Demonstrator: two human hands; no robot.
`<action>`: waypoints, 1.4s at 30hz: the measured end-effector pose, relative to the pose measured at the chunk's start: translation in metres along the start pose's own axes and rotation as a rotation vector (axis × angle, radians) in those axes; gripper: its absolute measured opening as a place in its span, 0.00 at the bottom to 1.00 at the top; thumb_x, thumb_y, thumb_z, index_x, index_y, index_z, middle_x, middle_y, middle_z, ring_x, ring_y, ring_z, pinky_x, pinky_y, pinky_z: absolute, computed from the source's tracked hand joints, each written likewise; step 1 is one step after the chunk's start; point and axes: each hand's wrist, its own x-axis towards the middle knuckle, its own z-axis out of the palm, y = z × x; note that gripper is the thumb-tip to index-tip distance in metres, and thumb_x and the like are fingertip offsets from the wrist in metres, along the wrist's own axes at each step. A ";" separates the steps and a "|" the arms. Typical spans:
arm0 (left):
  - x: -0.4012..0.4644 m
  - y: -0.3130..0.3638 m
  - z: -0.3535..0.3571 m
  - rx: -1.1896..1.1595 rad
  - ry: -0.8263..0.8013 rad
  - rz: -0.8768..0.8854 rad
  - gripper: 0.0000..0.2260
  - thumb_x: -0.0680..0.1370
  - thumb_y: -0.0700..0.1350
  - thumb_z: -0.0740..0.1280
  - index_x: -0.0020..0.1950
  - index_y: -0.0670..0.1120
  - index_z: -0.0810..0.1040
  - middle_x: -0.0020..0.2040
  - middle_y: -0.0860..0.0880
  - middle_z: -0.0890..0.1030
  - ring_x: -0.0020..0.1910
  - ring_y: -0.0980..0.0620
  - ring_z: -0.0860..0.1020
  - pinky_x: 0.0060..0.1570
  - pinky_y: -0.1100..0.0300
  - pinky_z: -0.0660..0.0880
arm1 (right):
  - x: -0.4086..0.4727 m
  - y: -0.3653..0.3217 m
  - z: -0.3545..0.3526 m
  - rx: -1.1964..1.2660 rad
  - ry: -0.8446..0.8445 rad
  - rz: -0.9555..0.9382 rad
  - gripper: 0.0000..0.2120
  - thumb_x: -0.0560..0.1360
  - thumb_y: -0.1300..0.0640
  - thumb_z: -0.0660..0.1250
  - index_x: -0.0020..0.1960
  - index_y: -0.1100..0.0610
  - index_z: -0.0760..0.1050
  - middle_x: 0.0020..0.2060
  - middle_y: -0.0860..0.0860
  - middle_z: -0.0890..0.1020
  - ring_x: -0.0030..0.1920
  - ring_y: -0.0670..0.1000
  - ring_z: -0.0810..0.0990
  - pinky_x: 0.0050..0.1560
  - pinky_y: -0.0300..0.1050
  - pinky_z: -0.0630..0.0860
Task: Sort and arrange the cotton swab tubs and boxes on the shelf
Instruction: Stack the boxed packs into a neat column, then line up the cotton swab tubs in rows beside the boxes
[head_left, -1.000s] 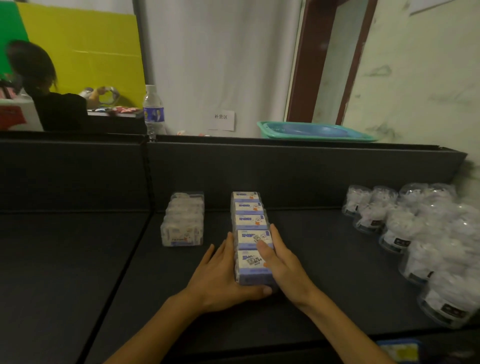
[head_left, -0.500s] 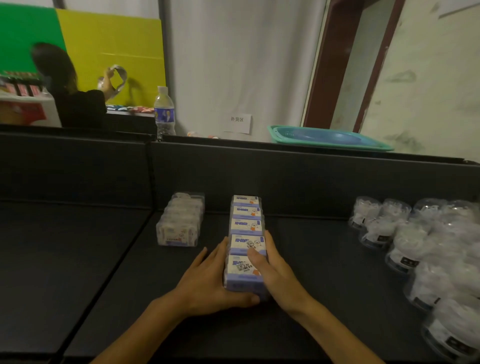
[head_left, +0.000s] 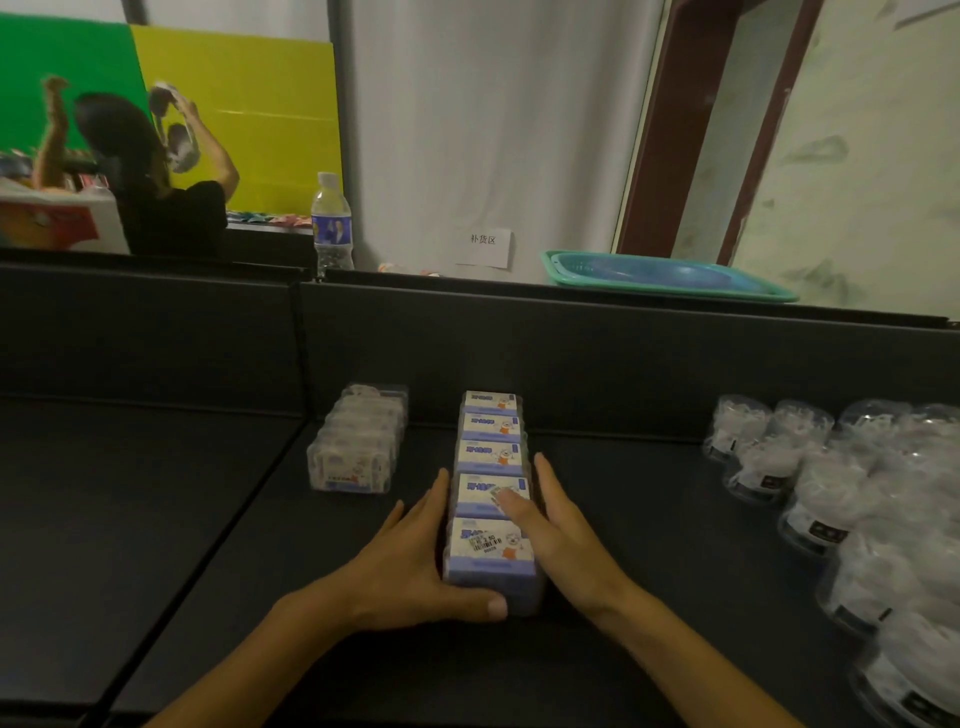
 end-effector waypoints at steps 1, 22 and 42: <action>-0.002 0.003 -0.002 -0.048 -0.001 -0.005 0.57 0.59 0.70 0.70 0.66 0.61 0.27 0.77 0.56 0.51 0.70 0.63 0.49 0.69 0.58 0.36 | 0.004 0.000 -0.004 -0.017 0.011 0.007 0.32 0.78 0.51 0.62 0.74 0.41 0.47 0.54 0.43 0.77 0.48 0.43 0.83 0.42 0.35 0.78; 0.072 0.015 -0.020 -0.656 0.206 -0.124 0.19 0.80 0.51 0.58 0.69 0.57 0.57 0.53 0.55 0.76 0.42 0.58 0.81 0.32 0.69 0.74 | 0.094 -0.011 -0.012 -0.085 0.115 0.122 0.16 0.82 0.54 0.54 0.69 0.52 0.64 0.49 0.49 0.79 0.45 0.46 0.81 0.39 0.38 0.75; 0.038 0.035 -0.052 -0.179 0.262 0.011 0.25 0.79 0.50 0.61 0.74 0.54 0.56 0.69 0.51 0.67 0.48 0.60 0.75 0.39 0.68 0.76 | 0.063 -0.051 -0.037 -0.647 0.350 -0.152 0.30 0.79 0.50 0.61 0.77 0.49 0.52 0.75 0.52 0.62 0.73 0.52 0.62 0.70 0.52 0.66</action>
